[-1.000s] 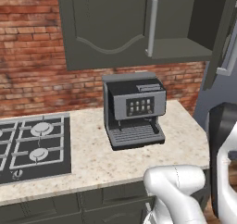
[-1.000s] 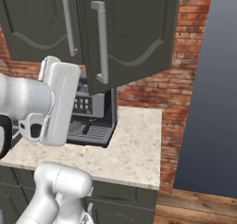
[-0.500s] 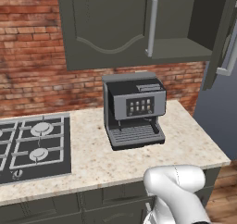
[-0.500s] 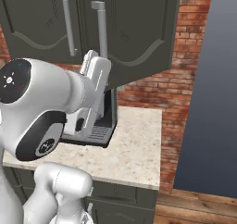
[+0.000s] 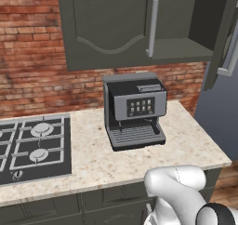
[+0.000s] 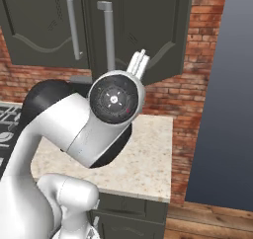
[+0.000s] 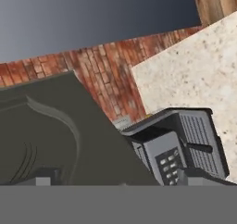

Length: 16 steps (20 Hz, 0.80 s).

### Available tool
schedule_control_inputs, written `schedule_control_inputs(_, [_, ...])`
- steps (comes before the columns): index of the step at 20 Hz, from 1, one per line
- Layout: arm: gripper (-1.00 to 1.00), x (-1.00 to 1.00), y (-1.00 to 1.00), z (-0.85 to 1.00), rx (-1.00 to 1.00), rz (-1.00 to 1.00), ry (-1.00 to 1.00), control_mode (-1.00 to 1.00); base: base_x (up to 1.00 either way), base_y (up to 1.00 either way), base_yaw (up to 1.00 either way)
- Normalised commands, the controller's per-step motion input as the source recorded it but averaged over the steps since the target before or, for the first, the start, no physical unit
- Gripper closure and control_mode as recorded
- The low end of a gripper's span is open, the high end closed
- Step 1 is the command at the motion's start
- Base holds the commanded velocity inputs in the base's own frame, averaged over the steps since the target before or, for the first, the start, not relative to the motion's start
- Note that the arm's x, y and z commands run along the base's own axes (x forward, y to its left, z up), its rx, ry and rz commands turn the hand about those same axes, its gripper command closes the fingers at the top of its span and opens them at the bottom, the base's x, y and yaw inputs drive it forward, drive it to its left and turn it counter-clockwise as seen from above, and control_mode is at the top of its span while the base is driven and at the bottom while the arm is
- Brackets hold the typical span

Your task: Close all open cabinet doors.

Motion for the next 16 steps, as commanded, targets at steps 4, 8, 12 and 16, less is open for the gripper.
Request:
schedule_control_inputs(4, [-1.00, 0.52, 0.00, 0.00, 0.15, 0.24, -0.27, -1.00, 0.00, 0.00, 0.00])
schedule_control_inputs(8, [-1.00, 0.64, 0.00, 0.00, 0.12, 0.25, -0.24, -1.00, 0.00, 0.00, 0.00])
schedule_control_inputs(12, [-1.00, 0.60, 0.09, 0.00, 0.03, 0.28, -0.24, -1.00, 0.00, 0.00, 0.00])
schedule_control_inputs(16, [-1.00, 0.55, 0.10, 0.00, 0.00, 0.29, -0.23, -1.00, 0.00, 0.00, 0.00])
